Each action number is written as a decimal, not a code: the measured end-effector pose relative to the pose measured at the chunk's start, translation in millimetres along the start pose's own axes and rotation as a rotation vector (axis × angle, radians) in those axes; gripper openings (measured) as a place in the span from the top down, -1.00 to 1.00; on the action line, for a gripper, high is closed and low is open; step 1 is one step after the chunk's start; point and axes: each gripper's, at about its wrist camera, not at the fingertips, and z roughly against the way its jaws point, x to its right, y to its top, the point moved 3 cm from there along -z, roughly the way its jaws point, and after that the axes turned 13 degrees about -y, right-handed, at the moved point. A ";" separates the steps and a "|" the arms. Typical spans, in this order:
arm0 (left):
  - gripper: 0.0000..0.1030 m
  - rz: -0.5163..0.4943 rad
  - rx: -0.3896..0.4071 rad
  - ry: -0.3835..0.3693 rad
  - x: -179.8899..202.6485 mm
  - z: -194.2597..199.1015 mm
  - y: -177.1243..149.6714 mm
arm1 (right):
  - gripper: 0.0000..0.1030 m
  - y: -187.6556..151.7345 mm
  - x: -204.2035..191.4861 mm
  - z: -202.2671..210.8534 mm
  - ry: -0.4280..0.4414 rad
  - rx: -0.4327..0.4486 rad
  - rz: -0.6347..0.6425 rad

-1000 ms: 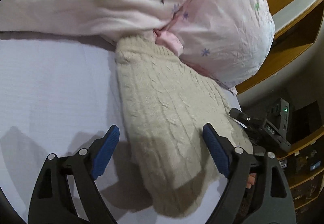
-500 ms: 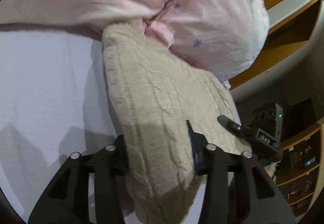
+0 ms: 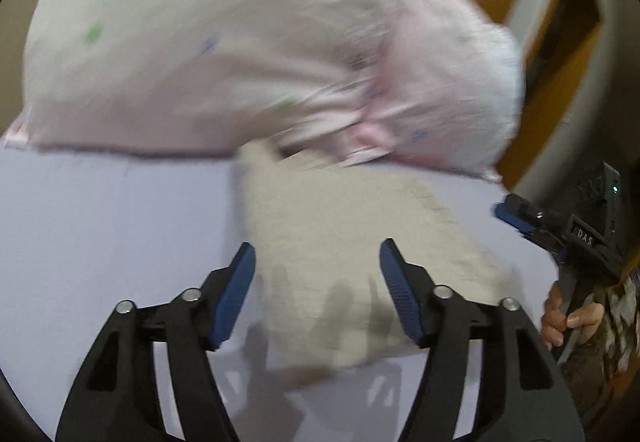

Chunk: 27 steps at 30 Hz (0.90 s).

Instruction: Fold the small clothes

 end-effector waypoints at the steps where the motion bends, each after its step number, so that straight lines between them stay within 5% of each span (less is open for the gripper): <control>1: -0.36 -0.042 0.008 -0.034 17.0 -1.3 -2.8 | -0.18 -6.8 -16.3 2.9 0.043 -0.006 0.051; 4: -0.38 -0.083 -0.028 -0.119 38.1 -12.4 -13.6 | -0.13 -35.1 -60.3 -10.8 0.124 -0.105 0.196; 6: -0.38 -0.059 -0.082 -0.143 36.2 -27.1 -26.1 | -0.09 -49.7 -60.0 -35.0 0.009 -0.183 0.218; 8: -0.37 0.006 -0.181 -0.160 25.4 -49.8 -42.9 | 0.41 -58.4 -38.4 -56.6 -0.086 -0.249 0.164; 10: -0.37 0.007 -0.222 -0.138 21.2 -64.3 -52.4 | 0.69 -58.0 -7.3 -53.4 -0.025 -0.251 0.020; 14: -0.37 -0.047 -0.218 -0.109 30.1 -59.8 -52.5 | 0.71 -64.1 -2.5 -46.8 -0.049 -0.250 0.023; 15: -0.37 -0.048 -0.205 -0.114 30.4 -53.0 -53.2 | 0.67 -64.9 -7.2 -44.2 -0.069 -0.240 0.043; 17: -0.38 -0.055 -0.173 -0.098 30.6 -34.6 -58.9 | -0.04 -63.3 -20.5 -31.7 -0.060 -0.199 0.061; 18: -0.41 -0.060 -0.161 -0.082 31.4 -25.3 -63.8 | -0.16 -57.8 -20.5 -24.3 -0.046 -0.150 0.056; 20: -0.51 -0.070 -0.124 -0.029 28.7 -9.1 -70.6 | -0.20 -48.7 -22.0 -8.1 -0.107 -0.059 0.069; 24: -0.73 -0.059 -0.085 0.074 21.1 10.9 -82.8 | -0.20 -37.5 -14.2 -3.5 -0.115 -0.049 0.051; 27: -0.81 -0.020 -0.102 0.122 16.4 14.4 -92.4 | -0.67 -51.3 -19.0 1.3 -0.141 -0.071 0.103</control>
